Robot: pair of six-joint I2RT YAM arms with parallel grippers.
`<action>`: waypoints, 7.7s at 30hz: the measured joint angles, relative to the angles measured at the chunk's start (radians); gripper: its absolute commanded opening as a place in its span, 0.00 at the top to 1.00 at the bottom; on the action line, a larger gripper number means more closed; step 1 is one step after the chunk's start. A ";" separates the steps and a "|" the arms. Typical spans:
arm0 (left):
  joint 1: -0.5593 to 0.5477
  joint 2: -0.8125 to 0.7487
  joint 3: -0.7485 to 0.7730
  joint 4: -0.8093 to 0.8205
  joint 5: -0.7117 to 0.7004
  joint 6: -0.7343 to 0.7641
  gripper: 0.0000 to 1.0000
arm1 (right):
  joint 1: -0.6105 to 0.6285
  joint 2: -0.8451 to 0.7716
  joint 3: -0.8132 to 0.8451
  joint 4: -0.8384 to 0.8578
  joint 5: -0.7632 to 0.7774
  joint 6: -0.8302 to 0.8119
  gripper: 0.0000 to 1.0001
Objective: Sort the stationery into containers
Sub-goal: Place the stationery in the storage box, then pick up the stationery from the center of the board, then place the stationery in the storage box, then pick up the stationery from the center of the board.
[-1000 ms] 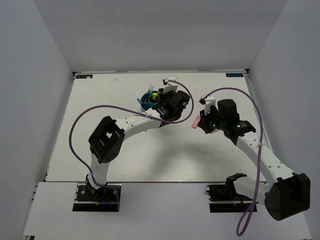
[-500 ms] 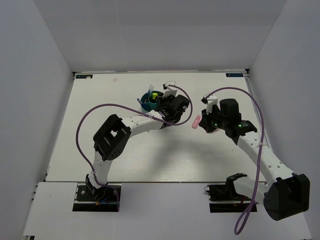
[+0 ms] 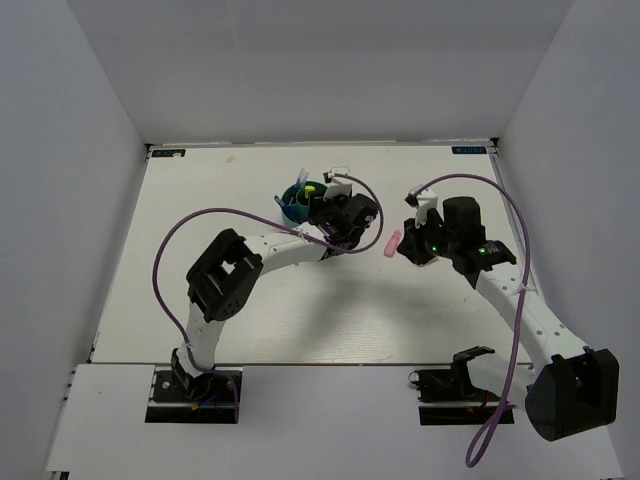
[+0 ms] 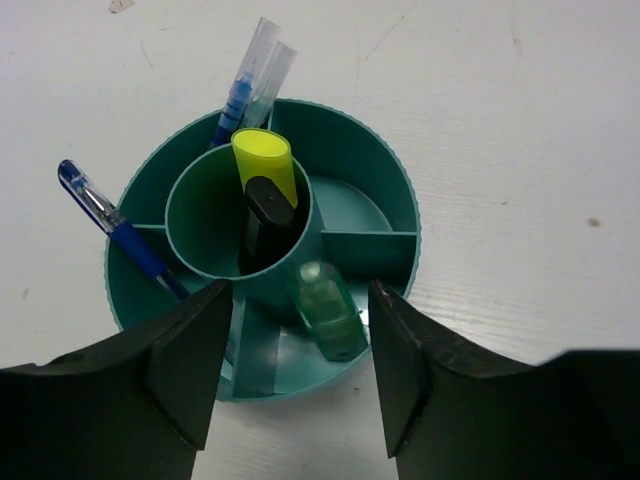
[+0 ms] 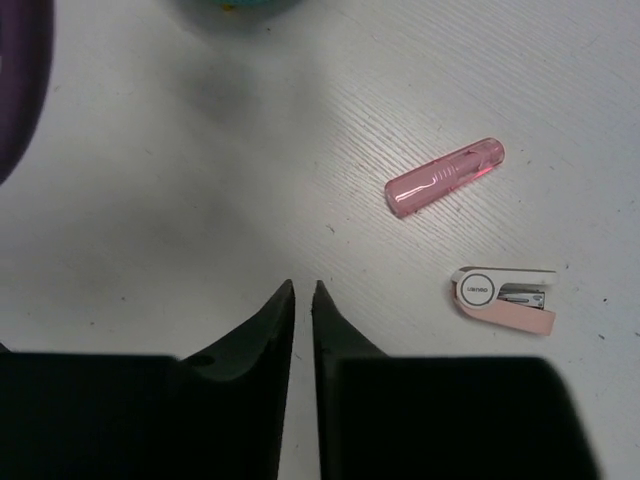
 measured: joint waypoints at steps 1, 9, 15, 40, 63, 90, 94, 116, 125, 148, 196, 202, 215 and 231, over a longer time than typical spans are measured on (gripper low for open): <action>0.000 0.000 -0.001 -0.004 0.000 -0.006 0.31 | -0.002 0.000 0.000 0.000 -0.004 0.000 0.77; -0.015 -0.057 -0.029 -0.022 0.004 -0.009 0.55 | -0.018 0.009 0.001 -0.014 -0.018 0.018 0.79; -0.104 -0.344 -0.195 -0.066 0.036 -0.023 0.94 | -0.022 0.129 0.041 -0.060 0.084 0.137 0.78; 0.050 -1.536 -0.821 -0.948 0.439 -0.355 0.02 | 0.029 0.859 0.591 -0.240 0.480 0.582 0.47; 0.052 -1.556 -0.819 -1.068 0.441 -0.418 0.00 | 0.043 0.916 0.576 -0.228 0.505 0.666 0.90; 0.052 -1.456 -0.793 -1.052 0.443 -0.418 0.00 | 0.209 0.733 0.645 0.238 0.033 0.459 1.00; 0.052 -1.450 -0.789 -1.043 0.443 -0.417 0.00 | 0.208 0.735 0.579 0.394 -0.048 0.514 1.00; 0.052 -1.430 -0.789 -1.016 0.443 -0.417 0.00 | 0.188 0.779 0.215 1.211 -0.195 0.636 1.00; 0.052 -1.423 -0.789 -1.015 0.443 -0.417 0.00 | 0.185 0.818 0.219 1.236 -0.121 0.578 1.00; 0.052 -1.393 -0.784 -1.011 0.443 -0.404 0.00 | 0.185 0.866 0.214 1.255 -0.083 0.463 0.41; 0.537 -1.118 -0.803 -0.688 1.123 0.105 0.13 | -0.212 0.653 0.431 -0.656 0.000 -1.758 0.26; 0.539 -1.101 -0.803 -0.687 1.126 0.105 0.13 | -0.207 0.662 0.421 -0.585 -0.023 -1.748 0.26; 0.539 -1.087 -0.803 -0.688 1.126 0.108 0.13 | -0.175 0.706 0.357 -0.523 -0.027 -1.699 0.34; 0.539 -1.084 -0.803 -0.688 1.126 0.108 0.13 | -0.156 0.712 0.342 -0.434 0.011 -1.648 0.88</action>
